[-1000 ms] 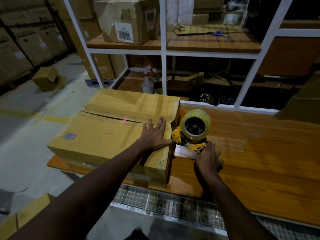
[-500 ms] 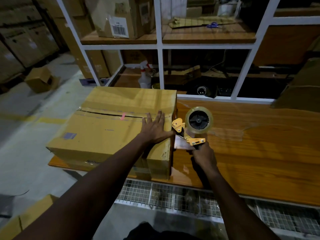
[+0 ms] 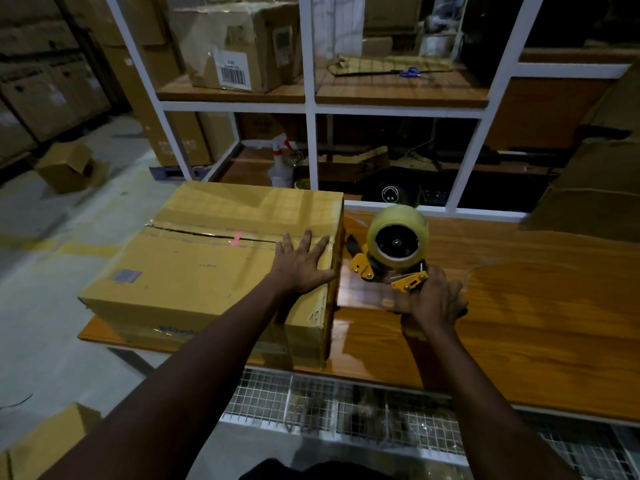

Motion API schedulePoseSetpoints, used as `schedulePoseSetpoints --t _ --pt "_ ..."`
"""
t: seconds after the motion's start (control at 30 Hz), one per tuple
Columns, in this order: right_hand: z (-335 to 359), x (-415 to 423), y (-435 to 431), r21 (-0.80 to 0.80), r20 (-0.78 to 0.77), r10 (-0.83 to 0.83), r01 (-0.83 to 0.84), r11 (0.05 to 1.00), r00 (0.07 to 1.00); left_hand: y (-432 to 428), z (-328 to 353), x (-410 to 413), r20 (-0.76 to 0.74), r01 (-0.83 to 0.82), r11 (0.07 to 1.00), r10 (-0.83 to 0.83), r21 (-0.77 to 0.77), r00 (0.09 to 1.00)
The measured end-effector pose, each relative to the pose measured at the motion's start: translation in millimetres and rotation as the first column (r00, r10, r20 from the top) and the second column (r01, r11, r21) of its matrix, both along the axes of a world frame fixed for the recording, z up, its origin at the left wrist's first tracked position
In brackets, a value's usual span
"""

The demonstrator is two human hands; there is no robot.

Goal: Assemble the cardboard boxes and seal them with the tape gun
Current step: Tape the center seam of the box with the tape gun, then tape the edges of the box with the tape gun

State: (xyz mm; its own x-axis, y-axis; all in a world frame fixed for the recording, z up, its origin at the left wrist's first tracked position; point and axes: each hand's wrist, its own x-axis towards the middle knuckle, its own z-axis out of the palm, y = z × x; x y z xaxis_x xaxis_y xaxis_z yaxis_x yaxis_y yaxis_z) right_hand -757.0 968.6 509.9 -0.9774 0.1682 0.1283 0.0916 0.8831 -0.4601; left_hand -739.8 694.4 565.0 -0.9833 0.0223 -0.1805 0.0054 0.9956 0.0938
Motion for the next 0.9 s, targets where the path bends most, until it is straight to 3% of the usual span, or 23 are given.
schedulePoseSetpoints --t 0.07,0.17,0.3,0.5,0.73,0.9 --pt "-1 -1 -7 0.079 0.060 0.034 -0.039 0.996 0.998 0 0 1 0.001 0.004 1.000 -0.004 0.010 1.000" --pt "-2 -6 -21 0.069 0.105 0.083 -0.091 0.993 0.991 -2 -3 0 -0.013 0.008 1.000 -0.009 -0.012 1.000" --pt "-7 -15 -33 0.203 0.087 0.147 -0.162 0.966 0.985 -5 -4 -2 -0.004 0.042 0.999 -0.042 -0.014 0.999" --pt "-7 -19 -52 0.200 0.072 0.148 -0.159 0.967 0.986 -7 -4 -5 0.023 0.032 0.999 -0.032 -0.007 0.999" --pt "5 -9 -67 -0.025 0.352 0.056 -0.051 0.998 0.934 -8 -5 -9 0.025 0.019 1.000 -0.019 -0.006 0.999" --pt "-17 7 -73 -0.285 0.402 0.122 -0.003 0.958 0.908 -8 -3 -9 0.019 -0.004 1.000 0.005 -0.016 1.000"
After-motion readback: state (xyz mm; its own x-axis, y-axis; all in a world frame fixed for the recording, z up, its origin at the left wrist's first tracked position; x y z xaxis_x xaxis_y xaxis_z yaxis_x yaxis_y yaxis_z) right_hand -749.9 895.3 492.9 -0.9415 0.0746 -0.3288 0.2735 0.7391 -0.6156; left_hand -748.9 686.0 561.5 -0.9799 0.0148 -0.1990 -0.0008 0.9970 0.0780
